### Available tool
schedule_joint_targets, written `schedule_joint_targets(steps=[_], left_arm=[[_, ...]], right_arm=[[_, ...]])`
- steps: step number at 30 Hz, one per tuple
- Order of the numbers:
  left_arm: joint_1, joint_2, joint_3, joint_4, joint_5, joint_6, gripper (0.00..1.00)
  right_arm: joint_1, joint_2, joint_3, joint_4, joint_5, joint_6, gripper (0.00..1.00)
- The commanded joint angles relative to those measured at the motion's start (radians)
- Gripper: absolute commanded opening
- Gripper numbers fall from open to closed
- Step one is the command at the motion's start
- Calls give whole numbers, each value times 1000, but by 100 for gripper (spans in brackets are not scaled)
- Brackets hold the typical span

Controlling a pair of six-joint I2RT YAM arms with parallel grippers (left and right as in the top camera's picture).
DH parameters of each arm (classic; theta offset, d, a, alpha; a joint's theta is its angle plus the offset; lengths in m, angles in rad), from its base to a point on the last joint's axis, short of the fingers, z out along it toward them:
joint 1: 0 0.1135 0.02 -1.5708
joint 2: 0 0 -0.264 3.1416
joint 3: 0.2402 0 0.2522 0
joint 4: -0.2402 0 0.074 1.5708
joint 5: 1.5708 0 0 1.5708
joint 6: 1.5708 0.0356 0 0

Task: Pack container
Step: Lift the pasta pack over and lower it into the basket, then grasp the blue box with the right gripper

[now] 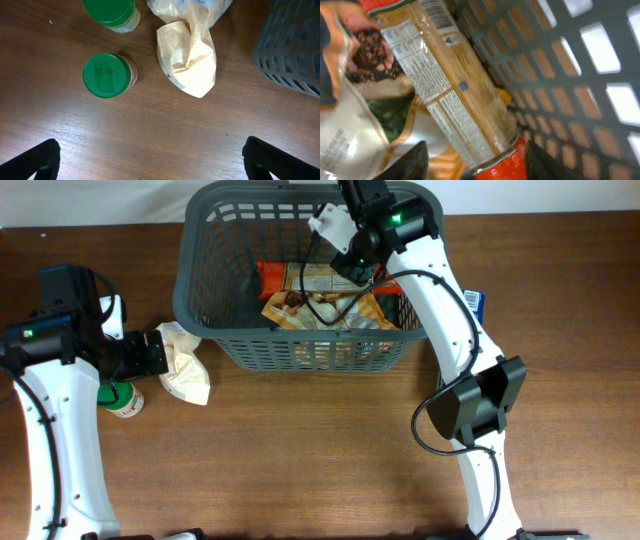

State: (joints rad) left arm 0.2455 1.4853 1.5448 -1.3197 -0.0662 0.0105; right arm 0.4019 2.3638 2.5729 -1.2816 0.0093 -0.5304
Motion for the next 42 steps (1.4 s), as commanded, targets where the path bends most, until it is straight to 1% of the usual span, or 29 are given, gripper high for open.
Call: schedule_joint_targets(steps=[1,3,5,8,10,12,13,14,16,19,22,24,26,34,39,42], left_arm=[[5,5,12,0,7,1,99],[5,5,12,-1,7,1,99],[5,5,12,0,7,1,99],[5,5,12,-1,7,1,99],[5,5,12,-1,7,1,99],[5,5,12,-1,7,1,99],[5,5,12,0,7,1,99],[5,5,12,-1,7,1,99],[5,5,12,0,7,1,99],[5,5,12,-1,7,1,99],[5,5,12,-1,7,1,99],[5,5,12,-1,7,1,99],[5,5,12,-1,7,1,99],[5,5,12,0,7,1,99],[5,5,12,0,7,1,99],[5,5,12,0,7,1,99]], right_arm=[[-3,-138,87,-40,1,206,66],[-3,-206,135,-78,2,254,72],[-6,-281,178,-116,4,255,74],[-37,-386,201,-161,45,265,74],[-87,-446,201,-195,124,343,74],[-165,-483,201,-238,199,437,77],[-217,-492,201,-262,216,489,80],[-278,-494,201,-289,212,542,80],[-405,-484,186,-341,166,633,82],[-563,-441,125,-396,14,678,82],[-634,-386,16,-414,-114,678,77],[-640,-359,-72,-408,-163,678,73],[-631,-340,-179,-384,-209,678,73],[-555,-312,-670,-97,-230,679,75],[-533,-312,-929,90,-276,692,75],[-531,-312,-1026,155,-284,707,74]])
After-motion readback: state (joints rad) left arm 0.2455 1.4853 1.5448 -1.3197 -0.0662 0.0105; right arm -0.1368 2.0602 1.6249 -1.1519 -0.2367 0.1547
